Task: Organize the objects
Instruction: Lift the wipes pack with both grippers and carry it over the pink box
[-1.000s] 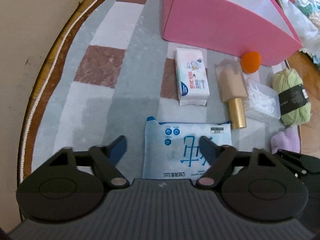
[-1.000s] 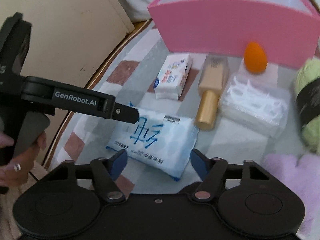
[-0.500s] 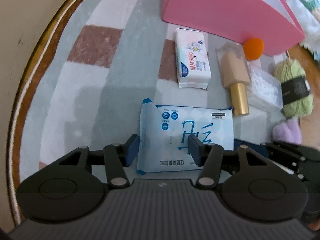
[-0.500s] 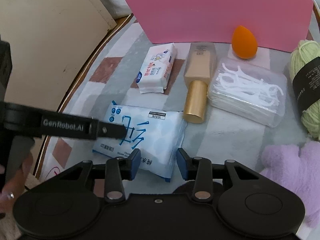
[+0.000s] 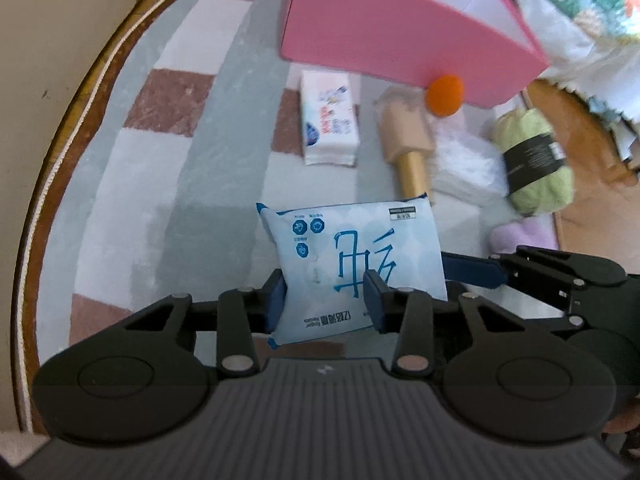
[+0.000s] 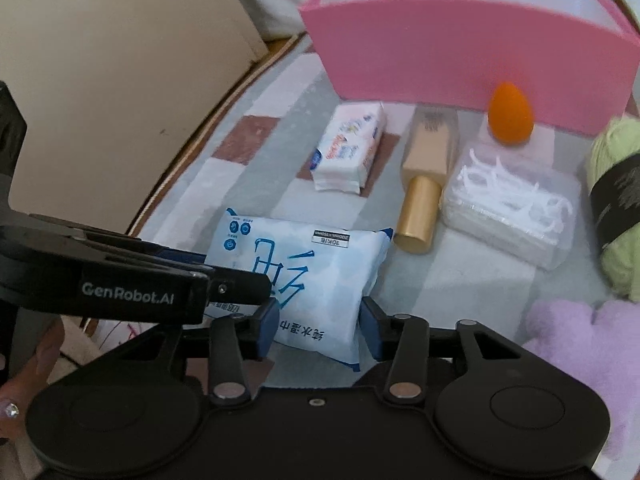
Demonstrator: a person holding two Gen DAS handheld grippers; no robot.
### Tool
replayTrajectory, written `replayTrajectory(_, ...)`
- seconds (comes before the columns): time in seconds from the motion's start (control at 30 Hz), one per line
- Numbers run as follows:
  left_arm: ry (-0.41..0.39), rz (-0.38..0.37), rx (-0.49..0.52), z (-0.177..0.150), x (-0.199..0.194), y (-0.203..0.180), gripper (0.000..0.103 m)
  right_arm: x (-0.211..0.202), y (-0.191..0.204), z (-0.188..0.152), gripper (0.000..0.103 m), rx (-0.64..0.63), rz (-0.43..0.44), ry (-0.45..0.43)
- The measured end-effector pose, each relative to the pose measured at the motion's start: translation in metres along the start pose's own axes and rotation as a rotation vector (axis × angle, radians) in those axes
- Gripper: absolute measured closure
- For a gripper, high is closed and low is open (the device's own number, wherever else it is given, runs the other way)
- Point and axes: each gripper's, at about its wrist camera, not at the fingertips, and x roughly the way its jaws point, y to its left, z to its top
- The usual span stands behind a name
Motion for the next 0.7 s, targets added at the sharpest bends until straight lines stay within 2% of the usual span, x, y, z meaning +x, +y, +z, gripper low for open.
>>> replayTrajectory(0.13, -0.057, -0.035, 0.0, 0.005, -0.02, -0.016, 0.064, -0.024, 0.003, 0.005, 0.046, -0.056, -0.011, -0.05)
replayTrajectory(0.3, -0.135, -0.059, 0.069, 0.031, -0.05, -0.044, 0.065, -0.06, -0.003, 0.02, 0.046, -0.094, -0.031, -0.123)
replayTrajectory(0.53, -0.202, -0.053, 0.162, 0.097, -0.068, -0.086, 0.065, -0.111, -0.015, 0.068, 0.046, -0.186, -0.086, -0.217)
replayTrajectory(0.7, -0.216, -0.045, 0.203, 0.149, -0.066, -0.112, 0.063, -0.126, -0.029, 0.11, 0.049, -0.276, -0.143, -0.244)
